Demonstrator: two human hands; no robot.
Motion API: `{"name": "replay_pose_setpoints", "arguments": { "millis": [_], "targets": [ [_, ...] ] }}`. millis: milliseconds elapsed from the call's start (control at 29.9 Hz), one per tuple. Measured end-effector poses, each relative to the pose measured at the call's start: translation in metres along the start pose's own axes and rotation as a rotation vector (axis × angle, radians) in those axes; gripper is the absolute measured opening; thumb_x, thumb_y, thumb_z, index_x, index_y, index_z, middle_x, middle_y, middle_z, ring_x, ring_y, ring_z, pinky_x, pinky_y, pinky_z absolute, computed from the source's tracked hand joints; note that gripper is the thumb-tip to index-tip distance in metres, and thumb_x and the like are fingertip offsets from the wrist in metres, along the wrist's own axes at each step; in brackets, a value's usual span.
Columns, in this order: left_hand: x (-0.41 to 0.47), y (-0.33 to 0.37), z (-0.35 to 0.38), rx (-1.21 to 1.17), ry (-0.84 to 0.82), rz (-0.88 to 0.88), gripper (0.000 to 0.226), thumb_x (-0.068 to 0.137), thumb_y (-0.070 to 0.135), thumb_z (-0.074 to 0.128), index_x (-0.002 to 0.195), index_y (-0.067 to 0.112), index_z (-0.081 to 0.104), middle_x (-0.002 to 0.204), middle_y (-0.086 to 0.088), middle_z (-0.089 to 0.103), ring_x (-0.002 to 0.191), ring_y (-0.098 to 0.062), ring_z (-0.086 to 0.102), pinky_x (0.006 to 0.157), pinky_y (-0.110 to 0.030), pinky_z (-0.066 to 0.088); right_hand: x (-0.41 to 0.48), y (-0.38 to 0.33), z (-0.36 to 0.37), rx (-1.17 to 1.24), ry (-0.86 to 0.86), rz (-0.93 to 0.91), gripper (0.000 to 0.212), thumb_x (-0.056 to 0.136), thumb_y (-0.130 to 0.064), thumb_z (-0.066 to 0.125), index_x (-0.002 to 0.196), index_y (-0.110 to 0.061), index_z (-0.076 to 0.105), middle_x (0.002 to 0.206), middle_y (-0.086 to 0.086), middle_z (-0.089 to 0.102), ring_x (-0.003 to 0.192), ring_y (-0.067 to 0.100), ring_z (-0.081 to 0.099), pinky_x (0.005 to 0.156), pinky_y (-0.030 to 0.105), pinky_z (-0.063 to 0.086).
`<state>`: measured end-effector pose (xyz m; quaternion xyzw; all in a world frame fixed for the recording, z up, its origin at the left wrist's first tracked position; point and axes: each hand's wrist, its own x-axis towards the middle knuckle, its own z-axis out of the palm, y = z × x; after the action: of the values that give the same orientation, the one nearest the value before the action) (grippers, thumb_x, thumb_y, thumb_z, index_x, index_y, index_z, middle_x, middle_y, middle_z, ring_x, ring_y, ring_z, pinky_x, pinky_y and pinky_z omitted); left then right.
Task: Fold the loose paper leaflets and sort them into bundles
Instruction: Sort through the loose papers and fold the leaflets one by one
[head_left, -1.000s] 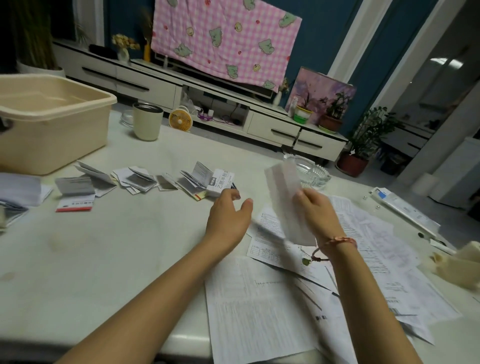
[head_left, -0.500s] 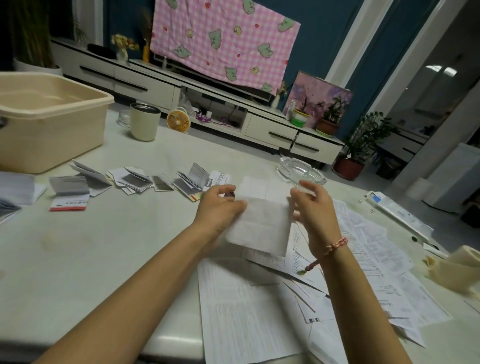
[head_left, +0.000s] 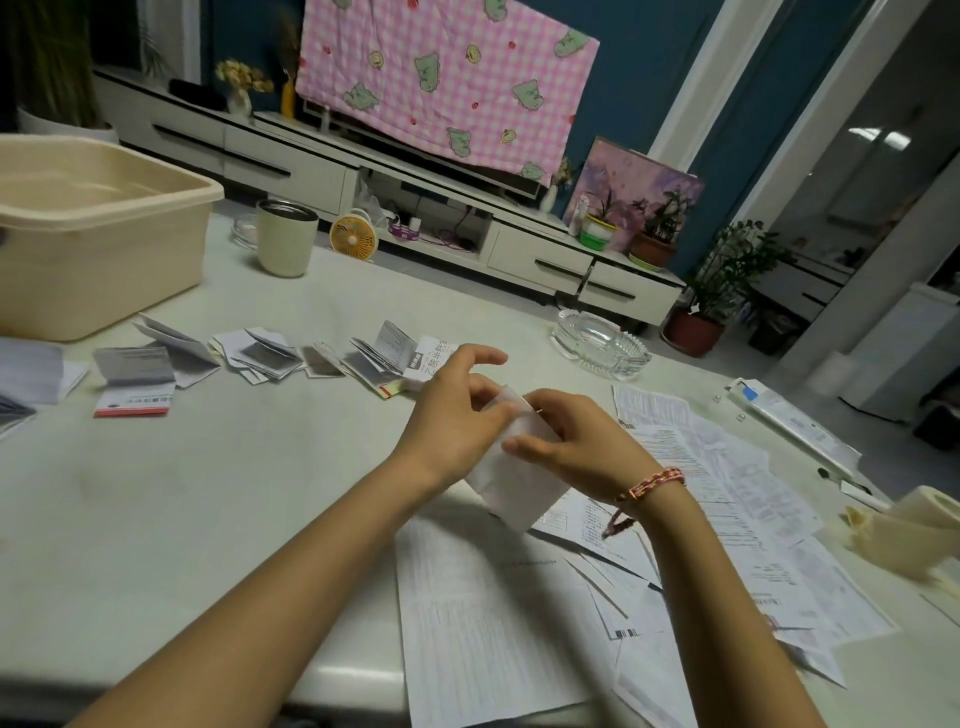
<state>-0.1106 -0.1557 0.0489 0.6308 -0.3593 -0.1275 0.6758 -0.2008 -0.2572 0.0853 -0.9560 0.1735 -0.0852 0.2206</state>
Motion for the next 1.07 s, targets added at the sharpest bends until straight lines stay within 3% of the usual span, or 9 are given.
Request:
{"name": "replay_pose_setpoints", "arguments": {
  "millis": [100,234,335,402,502,669,770,904,1071],
  "targets": [
    [0.003,-0.003,-0.001,0.063,0.103,0.030,0.029,0.084,0.006,0.063,0.110,0.017,0.054,0.093,0.003,0.060,0.089,-0.012,0.057,0.074,-0.011,0.044,0.001,0.008,0.004,0.154,0.046,0.052,0.015,0.086,-0.009,0.061,0.071,-0.014,0.058,0.067,-0.001,0.053,0.060,0.005,0.045,0.056,0.019,0.034],
    [0.006,-0.004,-0.002,-0.011,0.182,-0.131,0.043,0.084,0.015,0.067,0.123,0.012,0.049,0.116,0.000,0.050,0.106,-0.013,0.050,0.092,-0.025,0.041,0.000,0.017,0.001,0.704,0.179,0.258,0.008,0.087,-0.003,0.060,0.091,-0.007,0.066,0.090,0.012,0.067,0.082,0.024,0.061,0.081,0.043,0.052],
    [0.003,0.000,0.002,-0.307,-0.010,-0.405,0.038,0.087,0.014,0.063,0.123,0.006,0.052,0.112,-0.008,0.059,0.091,-0.015,0.058,0.077,-0.026,0.053,0.001,0.018,-0.004,0.935,0.209,0.303,0.013,0.087,-0.002,0.058,0.098,-0.007,0.064,0.098,0.014,0.069,0.085,0.027,0.065,0.080,0.039,0.055],
    [0.000,0.000,0.005,-0.322,-0.075,-0.412,0.018,0.090,0.009,0.058,0.107,0.004,0.061,0.098,-0.010,0.062,0.077,-0.015,0.059,0.059,-0.021,0.055,0.002,0.017,-0.004,1.001,0.194,0.296,0.014,0.088,-0.001,0.056,0.099,-0.006,0.064,0.096,0.014,0.069,0.081,0.024,0.066,0.071,0.031,0.058],
    [0.000,0.001,0.005,-0.226,0.000,-0.339,0.012,0.090,0.004,0.055,0.078,0.007,0.058,0.075,-0.006,0.058,0.062,-0.012,0.054,0.049,-0.019,0.052,0.002,0.015,-0.004,1.034,0.162,0.283,0.016,0.087,0.001,0.055,0.098,-0.005,0.064,0.094,0.012,0.069,0.077,0.020,0.067,0.066,0.027,0.058],
    [0.003,-0.002,0.000,-0.203,0.014,-0.327,0.024,0.091,0.002,0.051,0.069,0.010,0.056,0.073,-0.008,0.054,0.062,-0.015,0.051,0.043,-0.017,0.050,0.003,0.013,-0.004,1.112,0.101,0.269,0.033,0.085,0.016,0.044,0.099,-0.006,0.065,0.099,0.013,0.070,0.090,0.026,0.066,0.078,0.030,0.058],
    [0.003,0.000,-0.002,-0.293,0.029,-0.389,0.025,0.090,-0.001,0.042,0.080,0.010,0.062,0.081,-0.008,0.055,0.069,-0.018,0.052,0.045,-0.019,0.051,0.003,0.011,-0.003,1.096,0.133,0.251,0.035,0.085,0.020,0.040,0.083,-0.003,0.066,0.089,0.011,0.069,0.088,0.024,0.064,0.070,0.024,0.058],
    [0.002,0.008,-0.004,-0.518,0.038,-0.531,0.022,0.096,0.019,0.042,0.091,0.008,0.060,0.081,-0.009,0.063,0.067,-0.020,0.060,0.052,-0.027,0.055,0.004,0.009,-0.002,0.934,0.173,0.247,0.047,0.083,0.022,0.034,0.057,-0.007,0.061,0.097,0.017,0.066,0.098,0.031,0.058,0.067,0.033,0.056],
    [0.001,0.003,0.001,-0.324,-0.018,-0.444,0.018,0.091,0.018,0.058,0.101,0.004,0.064,0.093,-0.008,0.062,0.074,-0.016,0.060,0.056,-0.025,0.057,0.003,0.007,0.001,0.774,0.194,0.172,0.044,0.082,0.019,0.038,0.059,-0.008,0.063,0.084,0.007,0.066,0.086,0.023,0.059,0.069,0.032,0.053]
  ]
}}
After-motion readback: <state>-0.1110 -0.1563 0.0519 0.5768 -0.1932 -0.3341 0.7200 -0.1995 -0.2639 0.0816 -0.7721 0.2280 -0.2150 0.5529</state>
